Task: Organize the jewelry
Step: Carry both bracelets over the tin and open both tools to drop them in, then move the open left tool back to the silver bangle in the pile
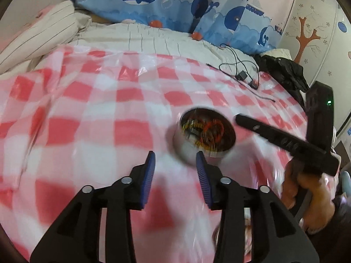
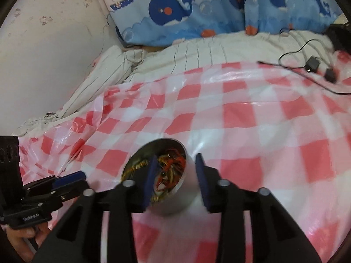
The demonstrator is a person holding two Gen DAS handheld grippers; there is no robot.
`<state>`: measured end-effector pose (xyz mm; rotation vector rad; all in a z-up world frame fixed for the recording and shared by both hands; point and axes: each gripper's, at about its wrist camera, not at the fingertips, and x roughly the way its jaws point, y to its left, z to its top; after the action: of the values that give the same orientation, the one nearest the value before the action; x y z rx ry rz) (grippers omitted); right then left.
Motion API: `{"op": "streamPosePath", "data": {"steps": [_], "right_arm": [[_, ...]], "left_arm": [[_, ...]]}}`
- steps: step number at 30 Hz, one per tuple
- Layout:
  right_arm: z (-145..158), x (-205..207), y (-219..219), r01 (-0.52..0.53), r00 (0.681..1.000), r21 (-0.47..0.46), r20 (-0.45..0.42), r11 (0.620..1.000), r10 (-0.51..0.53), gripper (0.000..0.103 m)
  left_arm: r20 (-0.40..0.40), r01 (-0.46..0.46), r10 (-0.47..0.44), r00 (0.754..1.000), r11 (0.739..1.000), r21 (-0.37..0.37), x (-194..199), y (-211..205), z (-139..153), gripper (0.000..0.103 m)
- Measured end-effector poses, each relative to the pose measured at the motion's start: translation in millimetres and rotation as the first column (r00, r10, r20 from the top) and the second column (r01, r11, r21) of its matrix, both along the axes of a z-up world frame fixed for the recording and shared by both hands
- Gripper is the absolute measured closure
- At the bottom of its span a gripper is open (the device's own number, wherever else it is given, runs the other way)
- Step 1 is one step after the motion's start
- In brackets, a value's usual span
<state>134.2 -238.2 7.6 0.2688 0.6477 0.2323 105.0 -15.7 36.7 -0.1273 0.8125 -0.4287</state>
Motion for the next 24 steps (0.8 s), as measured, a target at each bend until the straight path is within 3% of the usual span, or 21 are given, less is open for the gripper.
{"op": "streamPosePath", "data": {"steps": [6,10,13,15,21,22,24], "right_arm": [[3.1,-47.2,-1.7,0.008,1.000,-0.083,0.007,0.997,-0.008,0.063],[-1.7,-83.9,-0.7,0.022,1.000,0.021,-0.020,1.000,-0.022,0.052],[-8.9,-100.2,9.5,0.013,0.999,0.029,-0.038,0.999,-0.012,0.049],[-5.7,-89.2,23.2,-0.005,1.000,-0.046,-0.029,0.999,0.004,0.049],[-8.3,-24.8,50.9,-0.064,0.997,-0.130,-0.047,0.989,0.058,0.049],[-10.8,-15.9,53.6,-0.061,0.997,-0.144,-0.060,0.988,0.052,0.041],[-18.2,5.6,55.4,-0.037,0.996,-0.161,-0.087,0.986,0.023,0.038]], "left_arm": [[-0.030,-0.010,0.009,0.999,1.000,-0.011,-47.5,16.6,-4.9,0.053],[-0.033,-0.014,0.013,0.999,1.000,-0.023,-82.4,19.8,-11.4,0.048],[-0.042,-0.006,0.005,0.999,1.000,-0.016,-87.0,17.4,-16.0,0.046],[-0.038,-0.005,0.005,0.999,1.000,-0.010,-86.4,17.0,-15.0,0.044],[-0.025,-0.026,0.025,0.999,0.999,-0.019,-82.8,24.5,-8.9,0.039],[-0.028,-0.028,0.027,0.999,0.999,-0.020,-81.8,25.1,-8.9,0.039],[-0.036,-0.029,0.029,0.999,0.999,-0.023,-80.4,25.4,-9.1,0.039]]}}
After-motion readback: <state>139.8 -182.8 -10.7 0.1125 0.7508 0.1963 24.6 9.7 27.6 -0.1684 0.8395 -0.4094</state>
